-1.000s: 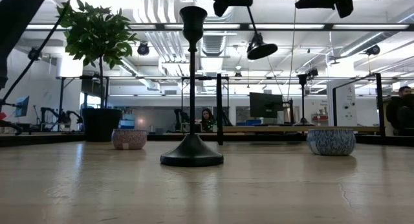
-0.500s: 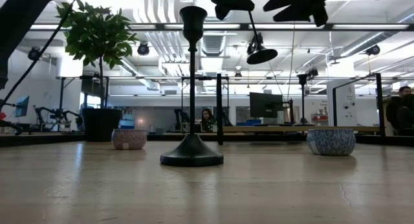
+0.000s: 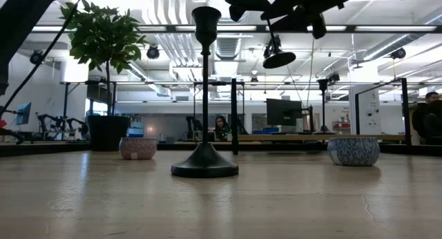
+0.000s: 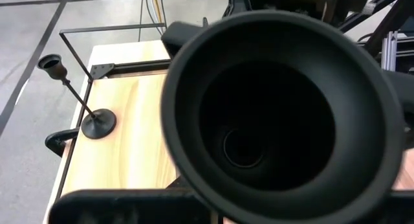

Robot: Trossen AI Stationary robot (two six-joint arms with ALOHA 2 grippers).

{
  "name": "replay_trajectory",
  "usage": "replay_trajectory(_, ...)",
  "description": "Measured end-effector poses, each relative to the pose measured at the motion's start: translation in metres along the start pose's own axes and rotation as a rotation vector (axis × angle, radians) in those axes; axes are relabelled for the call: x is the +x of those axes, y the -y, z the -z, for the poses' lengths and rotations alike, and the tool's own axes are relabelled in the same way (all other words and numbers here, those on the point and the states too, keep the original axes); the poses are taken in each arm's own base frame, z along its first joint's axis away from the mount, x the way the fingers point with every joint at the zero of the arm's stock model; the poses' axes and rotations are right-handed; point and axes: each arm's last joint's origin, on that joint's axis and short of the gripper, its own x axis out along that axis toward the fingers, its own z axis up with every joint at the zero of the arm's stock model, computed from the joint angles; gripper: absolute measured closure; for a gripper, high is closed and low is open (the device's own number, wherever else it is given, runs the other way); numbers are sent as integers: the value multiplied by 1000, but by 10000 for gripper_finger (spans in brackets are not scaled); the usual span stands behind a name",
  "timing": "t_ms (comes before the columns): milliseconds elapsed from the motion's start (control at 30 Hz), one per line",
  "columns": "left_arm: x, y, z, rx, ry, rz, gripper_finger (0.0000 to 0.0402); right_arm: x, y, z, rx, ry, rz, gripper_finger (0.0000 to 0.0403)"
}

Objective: Pick & Place candle stick holders
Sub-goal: Put the bottom left black candle holder on the shelf

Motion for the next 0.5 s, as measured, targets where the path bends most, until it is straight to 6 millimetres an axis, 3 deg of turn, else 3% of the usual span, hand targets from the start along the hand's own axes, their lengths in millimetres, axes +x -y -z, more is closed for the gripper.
replay_trajectory(267,0,1,3,-9,-29,7,382,4,-1,0,-6,17,-6,260)
replay_trajectory(500,1,1,5,-14,-41,12,382,9,-6,-13,-60,-3,-55,338)
